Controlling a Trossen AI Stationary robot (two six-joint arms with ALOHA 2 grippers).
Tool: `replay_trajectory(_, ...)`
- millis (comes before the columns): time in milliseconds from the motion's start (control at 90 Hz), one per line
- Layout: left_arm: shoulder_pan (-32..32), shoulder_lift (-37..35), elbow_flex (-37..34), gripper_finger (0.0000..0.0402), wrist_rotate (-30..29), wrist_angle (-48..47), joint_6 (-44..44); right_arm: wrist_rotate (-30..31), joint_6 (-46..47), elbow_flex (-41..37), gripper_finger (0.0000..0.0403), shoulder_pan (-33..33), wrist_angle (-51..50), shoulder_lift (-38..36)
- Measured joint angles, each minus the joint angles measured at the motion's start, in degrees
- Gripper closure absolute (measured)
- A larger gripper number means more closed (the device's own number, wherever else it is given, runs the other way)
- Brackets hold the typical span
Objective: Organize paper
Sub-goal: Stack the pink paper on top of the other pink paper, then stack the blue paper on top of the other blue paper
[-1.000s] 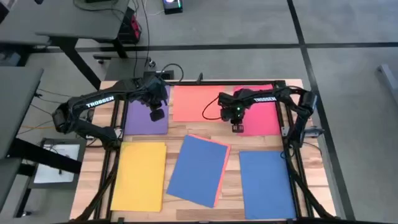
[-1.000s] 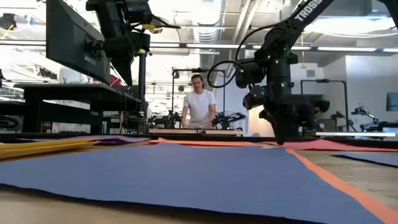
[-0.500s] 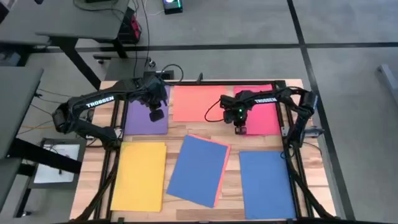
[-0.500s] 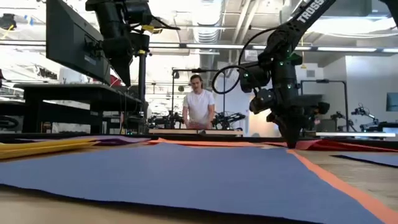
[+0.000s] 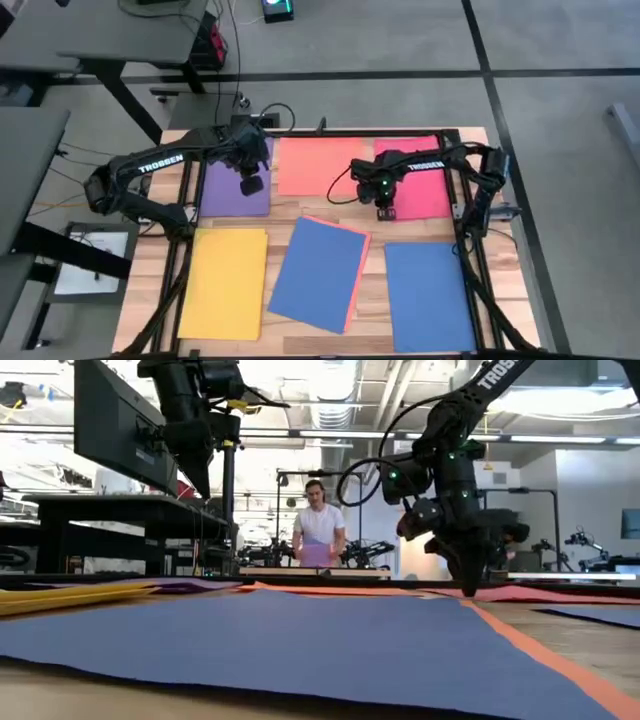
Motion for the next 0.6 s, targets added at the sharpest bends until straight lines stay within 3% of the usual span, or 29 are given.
replay_trajectory(178,0.0,-0.01,0.0,0.0402,0.0,0.0,0.02,-0.02,3.69,0.7,0.0403,-0.04,-0.61,0.0)
replay_trajectory(322,0.0,0.0,0.0,0.0402,0.02,0.0,0.02,-0.02,9.76,6.33,0.0403,0.95,-4.16,-0.95)
replay_trajectory(500,-0.26,0.0,0.0,0.0402,0.48,0.04,-1.14,-0.18,26.0,11.28,0.0403,4.48,-1.46,-8.62)
replay_trajectory(600,-0.84,-0.01,0.0,0.0402,4.41,1.2,-2.52,-0.33,36.69,10.67,0.0403,7.2,0.99,-13.66)
